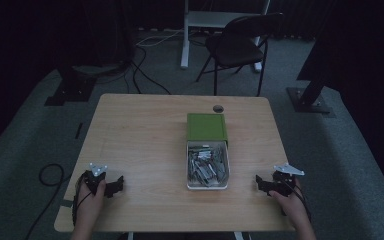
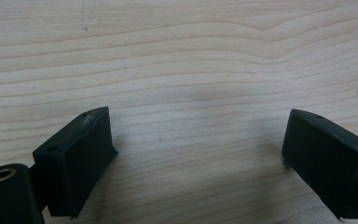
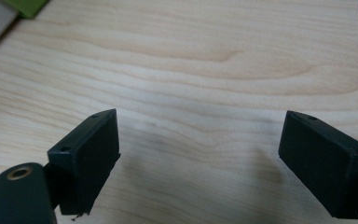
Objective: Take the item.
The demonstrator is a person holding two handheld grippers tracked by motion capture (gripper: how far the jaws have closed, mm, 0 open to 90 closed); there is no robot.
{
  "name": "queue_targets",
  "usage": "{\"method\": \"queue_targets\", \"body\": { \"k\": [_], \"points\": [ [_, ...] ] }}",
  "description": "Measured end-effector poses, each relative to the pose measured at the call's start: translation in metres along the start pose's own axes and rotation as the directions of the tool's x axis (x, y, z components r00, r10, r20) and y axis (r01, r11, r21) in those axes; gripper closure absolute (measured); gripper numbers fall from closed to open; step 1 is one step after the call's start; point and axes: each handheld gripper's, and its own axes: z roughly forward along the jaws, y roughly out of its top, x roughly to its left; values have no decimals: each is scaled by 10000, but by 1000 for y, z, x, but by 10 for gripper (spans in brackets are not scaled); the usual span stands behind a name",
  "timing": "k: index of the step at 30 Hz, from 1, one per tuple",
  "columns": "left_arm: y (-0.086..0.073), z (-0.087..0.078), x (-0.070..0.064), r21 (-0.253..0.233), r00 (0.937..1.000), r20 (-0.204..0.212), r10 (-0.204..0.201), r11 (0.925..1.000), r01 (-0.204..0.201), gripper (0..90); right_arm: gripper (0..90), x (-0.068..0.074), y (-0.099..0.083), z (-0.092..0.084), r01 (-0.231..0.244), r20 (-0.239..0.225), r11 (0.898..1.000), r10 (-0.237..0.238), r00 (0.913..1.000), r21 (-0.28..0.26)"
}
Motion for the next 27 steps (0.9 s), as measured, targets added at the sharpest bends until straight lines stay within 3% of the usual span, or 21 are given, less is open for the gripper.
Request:
{"method": "queue_targets", "body": {
  "k": [5,14,22,26,27],
  "points": [
    [0,0,0,1,10000,14,16,10000,-16,95,121,3,5,-3,-171,-229,9998,168,9996,-142],
    [0,0,-1,1,10000,-44,-35,10000,35,95,137,6,19,-10,-60,-140,9990,53,9999,-453],
    [0,0,-1,6,10000,-55,-39,10000,39,95,138,18,34,-20,334,-313,9963,-360,9989,-796],
    [0,0,-1,5,10000,-51,-41,10000,41,95,140,22,41,-25,-191,-919,9950,101,9957,-981],
    [0,0,-1,5,10000,-53,-42,10000,42,95,140,24,43,-27,-129,-925,9943,31,9957,-1054]
  ]
}}
